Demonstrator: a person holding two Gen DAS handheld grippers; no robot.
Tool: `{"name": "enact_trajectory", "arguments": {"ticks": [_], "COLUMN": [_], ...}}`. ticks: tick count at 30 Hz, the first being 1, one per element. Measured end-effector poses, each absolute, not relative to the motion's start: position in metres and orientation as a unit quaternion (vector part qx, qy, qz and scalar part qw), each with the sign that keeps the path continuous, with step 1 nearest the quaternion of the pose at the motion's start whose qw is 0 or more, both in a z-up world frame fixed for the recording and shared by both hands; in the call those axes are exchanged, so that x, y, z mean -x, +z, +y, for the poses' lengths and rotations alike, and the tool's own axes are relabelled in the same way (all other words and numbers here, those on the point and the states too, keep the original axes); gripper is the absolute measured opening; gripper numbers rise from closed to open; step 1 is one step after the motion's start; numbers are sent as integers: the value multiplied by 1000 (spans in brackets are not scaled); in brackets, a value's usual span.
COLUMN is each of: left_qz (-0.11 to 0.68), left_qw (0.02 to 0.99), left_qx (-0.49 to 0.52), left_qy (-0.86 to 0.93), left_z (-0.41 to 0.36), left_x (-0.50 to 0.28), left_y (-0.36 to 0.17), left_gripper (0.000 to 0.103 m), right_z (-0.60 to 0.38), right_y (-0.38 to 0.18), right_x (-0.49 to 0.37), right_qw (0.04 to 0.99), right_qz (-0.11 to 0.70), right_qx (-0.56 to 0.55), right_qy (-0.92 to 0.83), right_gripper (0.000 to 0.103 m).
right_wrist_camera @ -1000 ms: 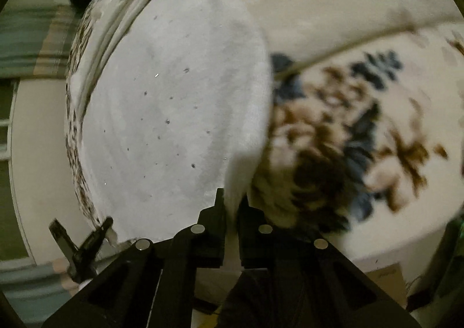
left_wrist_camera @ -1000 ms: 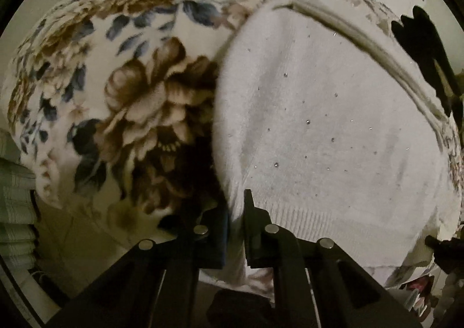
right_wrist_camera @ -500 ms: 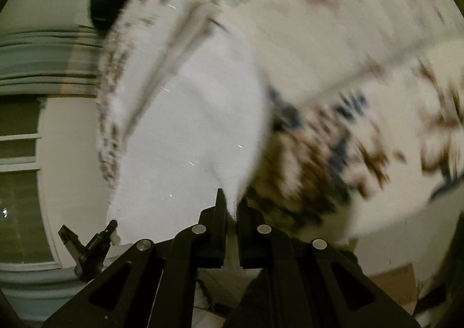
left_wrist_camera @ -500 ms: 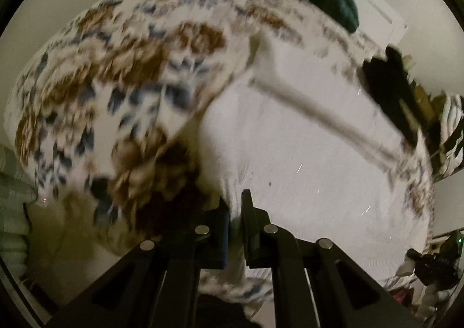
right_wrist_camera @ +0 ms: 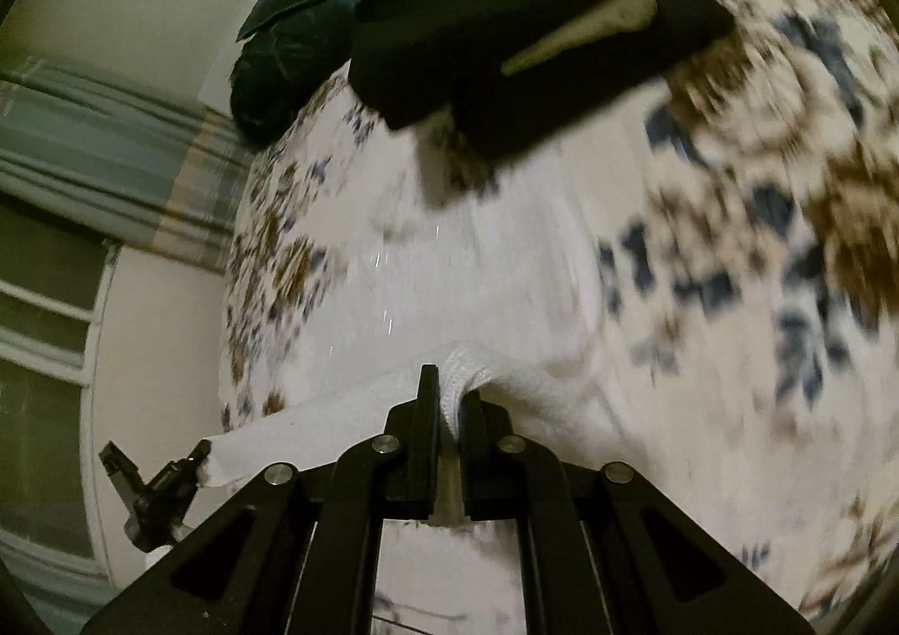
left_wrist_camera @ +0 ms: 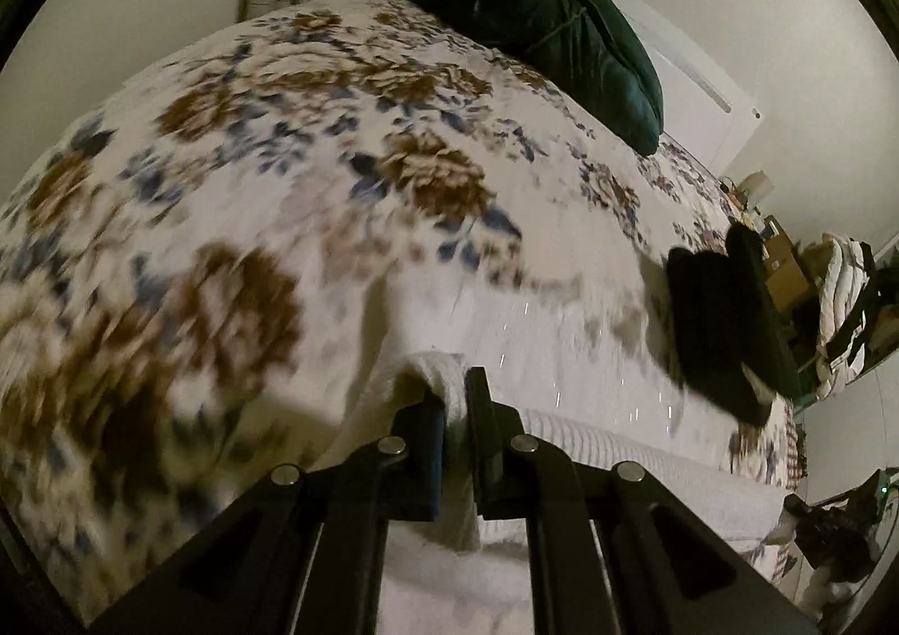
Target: Fold small clothes
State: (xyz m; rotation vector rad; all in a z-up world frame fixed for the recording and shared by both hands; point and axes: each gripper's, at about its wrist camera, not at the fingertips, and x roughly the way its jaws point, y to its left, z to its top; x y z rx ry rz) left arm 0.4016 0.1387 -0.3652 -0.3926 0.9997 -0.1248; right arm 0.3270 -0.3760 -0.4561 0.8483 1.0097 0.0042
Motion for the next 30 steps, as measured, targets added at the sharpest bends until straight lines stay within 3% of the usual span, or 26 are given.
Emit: {"name": "enact_trajectory", "arguments": {"ticks": [5,13,14,15,16,17,18,19,20,26,30], "left_qz": [498,561,566,570,568,565,561,559,557,533,552], "left_qw": [848,811,806,802,802,804,804,800,799,815,794], "left_qx": [168,154,159,165,170,175,185,205,216,226,255], "left_qy": [-64,-68,-71,-71,-70,-70,-70,-71,-71,-24,22], "left_z": [117,93,93,95,98,100,105,115,119,160,176], "left_x": [-507,-614,-617,-617,-614,-613,-608,-601,-599,-515,-446], "left_y": [-392,-456,-459,-462,-462,-461,-460,-459,-456,-429,-441], "left_gripper": [5,11,12,20,36,47,71,78,78,78,78], "right_z": [-393,-404,-402,-400,-398,-396,-393,-391,-388,-375,-376], "right_y": [-470,-520,-525,-527,-528,-525,-523,-518,-515,-495,-517], "right_x": [-421,-535,-546,-550,-550,-548,-543,-537,-528,-439,-374], "right_qw": [799,797,795,793,794,799,803,806,808,800,759], "right_qz": [469,493,500,505,506,499,494,489,488,474,486], "right_qx": [-375,-332,-329,-325,-323,-321,-320,-319,-318,-343,-399], "right_qy": [-45,-105,-100,-99,-98,-97,-95,-94,-94,-134,-167], "right_gripper": [6,8,20,33,57,72,77,84,90,95,95]}}
